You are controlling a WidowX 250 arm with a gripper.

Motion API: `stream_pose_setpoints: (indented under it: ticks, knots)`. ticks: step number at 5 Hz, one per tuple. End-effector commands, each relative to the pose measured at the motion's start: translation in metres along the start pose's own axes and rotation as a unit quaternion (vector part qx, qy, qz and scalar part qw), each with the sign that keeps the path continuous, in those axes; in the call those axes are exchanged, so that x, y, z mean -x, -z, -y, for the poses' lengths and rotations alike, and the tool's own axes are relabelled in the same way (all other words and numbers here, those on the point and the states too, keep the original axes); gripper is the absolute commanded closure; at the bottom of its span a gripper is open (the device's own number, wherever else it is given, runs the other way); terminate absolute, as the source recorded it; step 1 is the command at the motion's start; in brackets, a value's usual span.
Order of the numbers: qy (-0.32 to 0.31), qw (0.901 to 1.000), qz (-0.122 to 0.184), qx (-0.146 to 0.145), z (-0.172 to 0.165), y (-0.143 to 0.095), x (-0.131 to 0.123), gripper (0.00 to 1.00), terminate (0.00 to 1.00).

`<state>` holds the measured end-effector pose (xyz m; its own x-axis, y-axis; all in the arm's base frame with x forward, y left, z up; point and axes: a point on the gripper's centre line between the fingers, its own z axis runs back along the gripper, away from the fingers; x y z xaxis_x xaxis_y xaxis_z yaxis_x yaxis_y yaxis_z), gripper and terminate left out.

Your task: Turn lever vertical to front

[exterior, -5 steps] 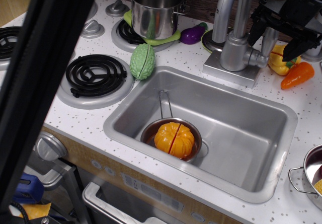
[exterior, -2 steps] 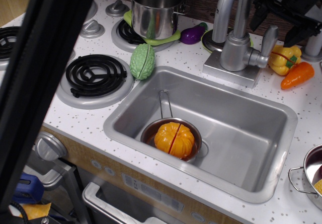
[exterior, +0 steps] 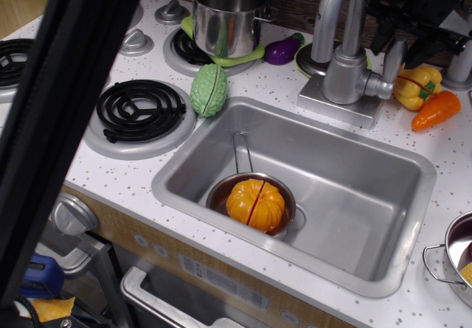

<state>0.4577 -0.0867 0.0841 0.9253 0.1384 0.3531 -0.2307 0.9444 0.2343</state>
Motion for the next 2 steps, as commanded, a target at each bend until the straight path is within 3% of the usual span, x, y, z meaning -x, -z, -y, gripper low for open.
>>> stream_pose_setpoints:
  ticks: [1,2]
  knots:
    - [-0.039,0.9985,0.011,0.037,-0.001,-0.022,0.004,1.00,0.00]
    - [-0.054,0.9978,-0.009,0.038,0.002,-0.032,0.019,1.00,0.00]
